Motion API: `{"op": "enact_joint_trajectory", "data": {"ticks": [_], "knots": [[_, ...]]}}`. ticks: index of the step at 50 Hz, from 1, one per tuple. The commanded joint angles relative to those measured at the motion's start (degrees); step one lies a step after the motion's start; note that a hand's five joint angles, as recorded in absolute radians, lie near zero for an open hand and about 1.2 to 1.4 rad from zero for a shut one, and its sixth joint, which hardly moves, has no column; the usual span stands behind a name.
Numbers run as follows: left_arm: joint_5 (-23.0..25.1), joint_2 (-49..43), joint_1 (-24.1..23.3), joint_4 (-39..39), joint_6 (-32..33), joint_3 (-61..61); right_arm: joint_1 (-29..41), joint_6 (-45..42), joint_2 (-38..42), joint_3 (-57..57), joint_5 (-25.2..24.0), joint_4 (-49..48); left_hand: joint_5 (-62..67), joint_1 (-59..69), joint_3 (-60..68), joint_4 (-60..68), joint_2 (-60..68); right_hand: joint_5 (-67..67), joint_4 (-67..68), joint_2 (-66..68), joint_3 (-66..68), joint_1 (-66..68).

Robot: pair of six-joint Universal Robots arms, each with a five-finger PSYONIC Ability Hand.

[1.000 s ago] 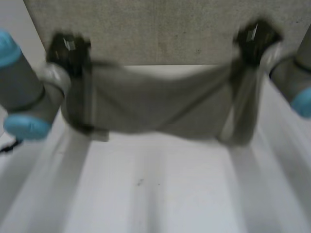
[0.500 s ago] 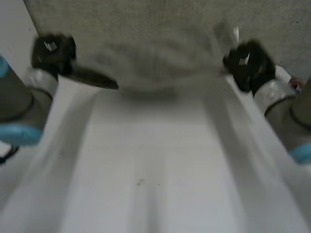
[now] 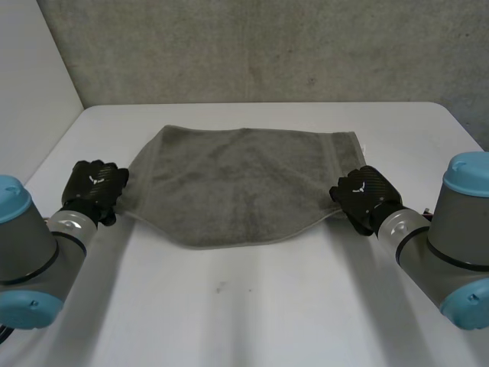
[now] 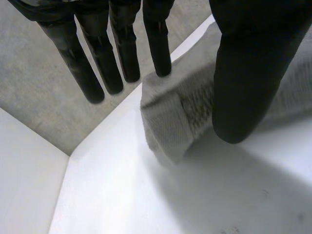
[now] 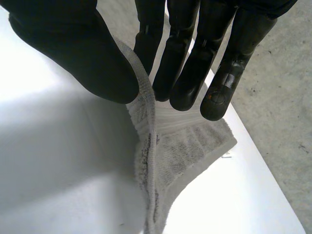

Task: Fold the towel.

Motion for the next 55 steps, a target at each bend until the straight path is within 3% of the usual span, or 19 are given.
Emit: {"op": "enact_joint_trajectory", "data": {"ticks": [1, 8, 26, 34, 39, 43, 55], "knots": [[0.0, 3.0, -0.7, -0.3, 3.7, -2.1, -0.1, 2.1, -1.0, 2.4, -1.4, -0.2, -7.4, -7.4, -7.6, -7.5, -7.2, 13.4, 11.6, 12.4, 11.9, 24.5], [0.0, 4.3, -1.6, -0.4, 9.5, -4.5, -0.1, 2.5, -1.0, 3.0, -2.6, -0.4, -10.3, -10.3, -10.5, -10.4, -10.1, 13.4, 11.6, 12.4, 11.9, 24.5], [0.0, 1.2, -2.8, -0.4, 9.9, -5.5, -0.1, 2.5, -1.0, 3.9, -2.6, -0.7, -4.6, -4.6, -4.8, -4.7, -4.4, 13.4, 11.6, 12.4, 11.9, 24.5], [0.1, 1.2, -3.0, -4.1, 7.6, -5.4, -0.2, 2.5, -1.0, 3.9, -2.6, -0.7, -12.6, -12.6, -12.9, -12.8, -12.5, 13.4, 11.6, 12.4, 11.9, 24.5], [3.7, 0.1, -2.3, -7.2, 3.5, -3.6, -0.2, 2.5, -0.9, 3.9, -2.6, -0.7, -14.0, -14.0, -14.2, -14.1, -13.8, 13.4, 11.6, 12.4, 11.9, 24.5], [5.6, -1.9, -1.9, -8.9, 0.0, -1.2, -0.2, 2.5, -0.9, 4.0, -2.7, -0.7, -12.0, -12.0, -12.2, -12.1, -11.8, 13.4, 11.6, 12.4, 11.9, 24.5], [5.8, -5.1, -1.7, -9.1, -0.1, 2.7, -0.2, 2.5, -0.9, 4.2, -2.8, -0.8, -4.2, -4.2, -4.4, -4.4, -4.1, 13.4, 11.6, 12.4, 11.9, 24.5]]}}
